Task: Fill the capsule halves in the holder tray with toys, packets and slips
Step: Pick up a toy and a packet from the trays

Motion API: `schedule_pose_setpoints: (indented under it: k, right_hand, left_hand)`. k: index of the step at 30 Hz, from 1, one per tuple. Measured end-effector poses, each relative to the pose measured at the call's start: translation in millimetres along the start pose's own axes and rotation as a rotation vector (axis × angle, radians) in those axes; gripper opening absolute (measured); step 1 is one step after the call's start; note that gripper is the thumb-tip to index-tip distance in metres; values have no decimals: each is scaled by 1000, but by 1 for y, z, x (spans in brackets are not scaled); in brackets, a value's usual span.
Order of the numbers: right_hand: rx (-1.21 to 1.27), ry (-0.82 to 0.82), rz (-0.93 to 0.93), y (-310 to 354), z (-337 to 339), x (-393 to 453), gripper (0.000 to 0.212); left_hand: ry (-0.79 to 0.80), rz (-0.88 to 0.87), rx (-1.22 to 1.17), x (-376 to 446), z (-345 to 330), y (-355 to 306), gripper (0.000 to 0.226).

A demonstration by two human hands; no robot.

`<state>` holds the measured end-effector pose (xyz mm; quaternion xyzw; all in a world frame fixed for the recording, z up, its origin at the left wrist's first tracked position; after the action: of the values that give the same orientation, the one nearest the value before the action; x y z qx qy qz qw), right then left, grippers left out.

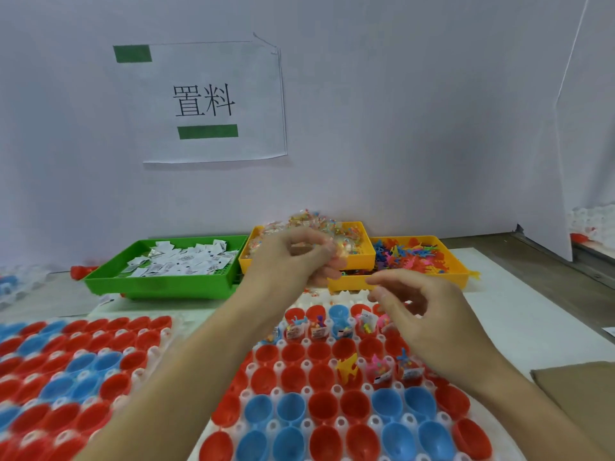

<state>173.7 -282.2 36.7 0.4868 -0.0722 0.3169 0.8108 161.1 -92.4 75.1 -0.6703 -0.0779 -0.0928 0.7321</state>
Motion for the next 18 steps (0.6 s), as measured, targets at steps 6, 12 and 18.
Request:
schedule_pose_setpoints:
  k: [6, 12, 18]
  right_hand:
    - [257, 136, 19, 16, -14, -2, 20]
    - [159, 108, -16, 14, -17, -3, 5]
    - [244, 125, -43, 17, -22, -5, 16]
  left_hand:
    - [123, -17, 130, -42, -23, 11, 17]
    - [49, -35, 211, -52, -19, 22, 19]
    - [3, -9, 172, -57, -12, 23, 10]
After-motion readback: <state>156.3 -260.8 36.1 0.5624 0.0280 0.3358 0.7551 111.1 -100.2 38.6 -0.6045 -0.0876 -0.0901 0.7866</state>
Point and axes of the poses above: each hand's wrist, its own x-axis towards the middle knuckle, its own z-axis out of the back of the hand, y = z × x, the point moved 4 cm from there along x, towards the middle knuckle, and after that the axes turned 10 degrees about y, right-handed, at the moved point
